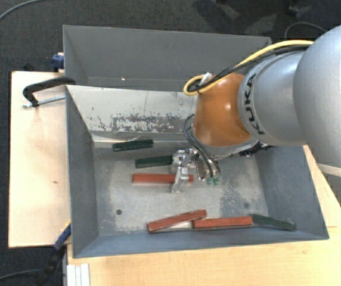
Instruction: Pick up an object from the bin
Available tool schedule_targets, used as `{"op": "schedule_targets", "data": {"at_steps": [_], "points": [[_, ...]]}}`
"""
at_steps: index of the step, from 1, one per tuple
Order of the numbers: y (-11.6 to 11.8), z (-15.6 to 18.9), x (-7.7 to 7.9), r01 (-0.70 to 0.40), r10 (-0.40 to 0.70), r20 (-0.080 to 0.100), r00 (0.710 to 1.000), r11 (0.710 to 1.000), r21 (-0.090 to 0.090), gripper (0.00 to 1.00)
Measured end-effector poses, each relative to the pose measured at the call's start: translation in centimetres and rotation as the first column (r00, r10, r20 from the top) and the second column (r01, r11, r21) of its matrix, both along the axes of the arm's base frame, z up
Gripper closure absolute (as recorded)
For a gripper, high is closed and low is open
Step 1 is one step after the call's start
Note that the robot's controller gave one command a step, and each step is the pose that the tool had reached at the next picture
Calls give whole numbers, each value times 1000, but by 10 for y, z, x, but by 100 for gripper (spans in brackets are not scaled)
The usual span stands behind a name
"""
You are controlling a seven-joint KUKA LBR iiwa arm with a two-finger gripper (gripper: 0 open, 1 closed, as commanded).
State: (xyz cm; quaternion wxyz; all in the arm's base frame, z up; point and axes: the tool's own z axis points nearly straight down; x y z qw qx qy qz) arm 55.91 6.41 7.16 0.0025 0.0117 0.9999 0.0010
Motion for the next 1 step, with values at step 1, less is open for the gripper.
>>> {"op": "schedule_targets", "data": {"at_steps": [1], "points": [[-17, 142, 12, -27, 27, 10, 1000, 1000, -1, 100]]}}
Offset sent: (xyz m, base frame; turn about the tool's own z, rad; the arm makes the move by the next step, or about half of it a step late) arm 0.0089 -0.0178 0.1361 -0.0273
